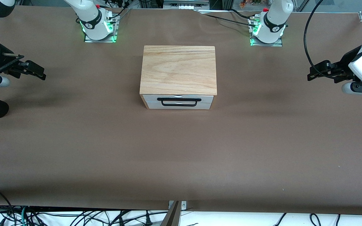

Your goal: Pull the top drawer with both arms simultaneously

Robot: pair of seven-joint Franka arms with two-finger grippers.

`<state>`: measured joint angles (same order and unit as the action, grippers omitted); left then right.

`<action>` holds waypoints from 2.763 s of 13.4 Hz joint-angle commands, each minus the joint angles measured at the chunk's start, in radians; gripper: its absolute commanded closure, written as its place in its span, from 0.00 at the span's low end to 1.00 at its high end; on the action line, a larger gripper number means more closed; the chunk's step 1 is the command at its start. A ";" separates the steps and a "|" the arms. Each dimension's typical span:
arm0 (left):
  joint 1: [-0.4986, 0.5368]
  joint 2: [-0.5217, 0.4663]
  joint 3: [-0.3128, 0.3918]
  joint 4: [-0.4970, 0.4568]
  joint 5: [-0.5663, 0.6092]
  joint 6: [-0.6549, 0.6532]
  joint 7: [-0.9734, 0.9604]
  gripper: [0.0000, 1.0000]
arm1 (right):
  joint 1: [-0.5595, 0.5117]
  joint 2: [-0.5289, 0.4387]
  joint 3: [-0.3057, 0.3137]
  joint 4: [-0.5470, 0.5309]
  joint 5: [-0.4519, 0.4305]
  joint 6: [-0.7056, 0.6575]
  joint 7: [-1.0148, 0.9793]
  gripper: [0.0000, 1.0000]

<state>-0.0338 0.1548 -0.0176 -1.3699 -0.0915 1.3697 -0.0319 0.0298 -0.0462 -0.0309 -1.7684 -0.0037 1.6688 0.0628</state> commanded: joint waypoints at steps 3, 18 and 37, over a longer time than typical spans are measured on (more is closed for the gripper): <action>-0.001 -0.007 0.001 -0.009 -0.011 0.008 -0.003 0.00 | -0.021 -0.011 0.016 -0.006 -0.002 0.008 -0.018 0.00; -0.001 -0.007 0.001 -0.009 -0.011 0.008 -0.003 0.00 | -0.019 -0.001 0.019 -0.006 0.002 0.003 -0.015 0.00; -0.006 0.045 -0.001 -0.008 -0.020 0.009 0.004 0.00 | -0.016 0.141 0.020 -0.014 0.475 0.015 -0.081 0.00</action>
<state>-0.0352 0.1825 -0.0179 -1.3749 -0.0919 1.3699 -0.0319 0.0280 0.0555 -0.0222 -1.7798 0.3659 1.6772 0.0414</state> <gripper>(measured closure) 0.000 0.000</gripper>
